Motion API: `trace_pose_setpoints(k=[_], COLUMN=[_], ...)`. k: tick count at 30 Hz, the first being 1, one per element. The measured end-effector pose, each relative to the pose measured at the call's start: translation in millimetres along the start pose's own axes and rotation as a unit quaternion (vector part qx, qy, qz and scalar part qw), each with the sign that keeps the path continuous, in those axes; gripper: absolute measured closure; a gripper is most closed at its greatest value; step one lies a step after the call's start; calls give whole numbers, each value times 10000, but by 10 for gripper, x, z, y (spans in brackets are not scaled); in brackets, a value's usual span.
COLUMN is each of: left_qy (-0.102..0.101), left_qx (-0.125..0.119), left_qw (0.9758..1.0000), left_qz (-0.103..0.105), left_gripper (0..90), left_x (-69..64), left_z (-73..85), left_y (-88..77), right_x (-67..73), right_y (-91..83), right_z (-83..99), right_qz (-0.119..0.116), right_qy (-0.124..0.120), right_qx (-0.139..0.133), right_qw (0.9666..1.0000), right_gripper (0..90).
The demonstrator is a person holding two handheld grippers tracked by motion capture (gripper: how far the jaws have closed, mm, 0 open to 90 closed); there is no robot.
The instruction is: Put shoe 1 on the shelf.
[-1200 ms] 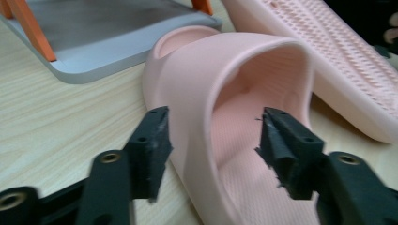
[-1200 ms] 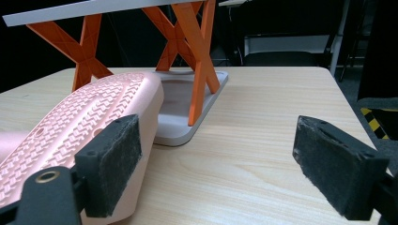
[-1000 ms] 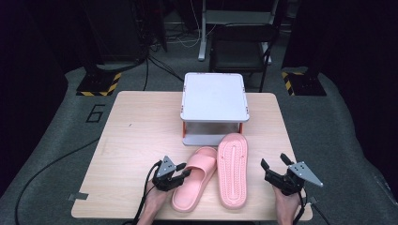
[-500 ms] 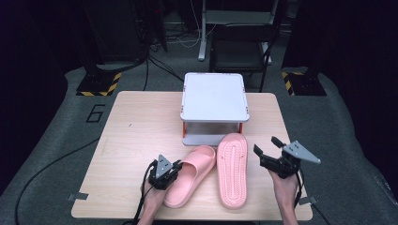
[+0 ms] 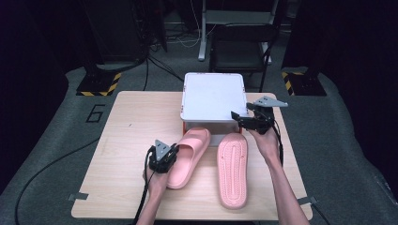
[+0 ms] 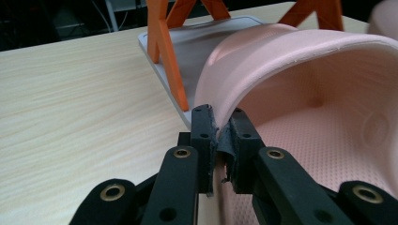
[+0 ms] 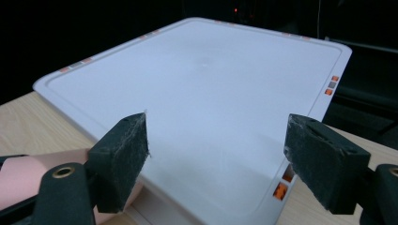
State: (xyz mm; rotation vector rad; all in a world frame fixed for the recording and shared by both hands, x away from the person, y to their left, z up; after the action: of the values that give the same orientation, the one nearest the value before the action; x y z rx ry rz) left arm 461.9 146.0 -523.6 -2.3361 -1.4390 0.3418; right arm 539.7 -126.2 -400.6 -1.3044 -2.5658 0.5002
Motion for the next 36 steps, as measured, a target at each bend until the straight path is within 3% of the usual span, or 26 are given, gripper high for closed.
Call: trace_pose_setpoints(k=[2, 3, 8, 10, 15, 16, 21, 22, 25, 27, 28, 29, 30, 34, 36], left_qy=[2, 112, -150, -257, -300, -439, -548, -561, -616, -742, -1020, -1020, -1146, -912, -1029], left_qx=[8, 73, 80, 112, 117, 100, 154, 255, 162, 168, 96, 96, 60, 132, 119], left_qw=[10000, 9999, 9994, 9987, 9976, 9970, 9965, 9964, 9966, 9956, 9926, 9926, 9913, 9921, 9900], left_qz=[-32, -50, -305, -431, -620, -636, -611, -583, -530, -552, -645, -645, -651, -848, -958], left_gripper=[827, 826, 823, 822, 820, 819, 815, 808, 796, 799, 807, 811, 811, 808, 801], left_x=[-9, 1, 21, 23, -3, -27, -66, -77, -81, -56, 5, 5, 10, -58, -85], left_z=[-40, -55, -168, -205, -257, -267, -214, -178, -165, -170, -177, -177, -178, -175, -192], left_y=[80, 111, 338, 428, 528, 572, 647, 664, 672, 674, 666, 666, 670, 693, 729], right_x=[-18, -47, -76, -61, -53, -51, -50, -49, -53, -50, -46, -46, -44, -36, -35], right_y=[49, 115, 232, 243, 243, 246, 245, 243, 241, 235, 239, 239, 237, 250, 255], right_z=[-1, 6, 24, 27, 30, 28, 30, 31, 34, 41, 40, 40, 42, 36, 34], right_qz=[6, 30, 83, 41, 44, 56, 63, 60, 56, 63, 84, 84, 97, 100, 110], right_qy=[14, -13, -142, -86, -91, -78, -79, -85, -82, -59, -63, -63, -69, -60, -64], right_qx=[102, 242, 300, 294, 326, 304, 312, 318, 302, 315, 283, 283, 306, 273, 258], right_qw=[9999, 9997, 9994, 9995, 9994, 9995, 9995, 9994, 9995, 9995, 9995, 9995, 9995, 9996, 9996], right_gripper=[217, 217, 238, 238, 236, 236, 234, 234, 233, 233, 233, 233, 233, 227, 225])
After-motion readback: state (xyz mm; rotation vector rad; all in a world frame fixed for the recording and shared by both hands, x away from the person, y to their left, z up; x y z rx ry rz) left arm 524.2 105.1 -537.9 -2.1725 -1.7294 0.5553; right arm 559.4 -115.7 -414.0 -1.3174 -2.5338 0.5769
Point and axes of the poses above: each handheld gripper's, and its own axes: y roughly forward along the jaws, z roughly out of its underside, x roughly to its left, the point moved 7 cm from there along y, roughly forward along the jaws, and after that the axes turned 2 degrees about x, right-handed, at the moved point
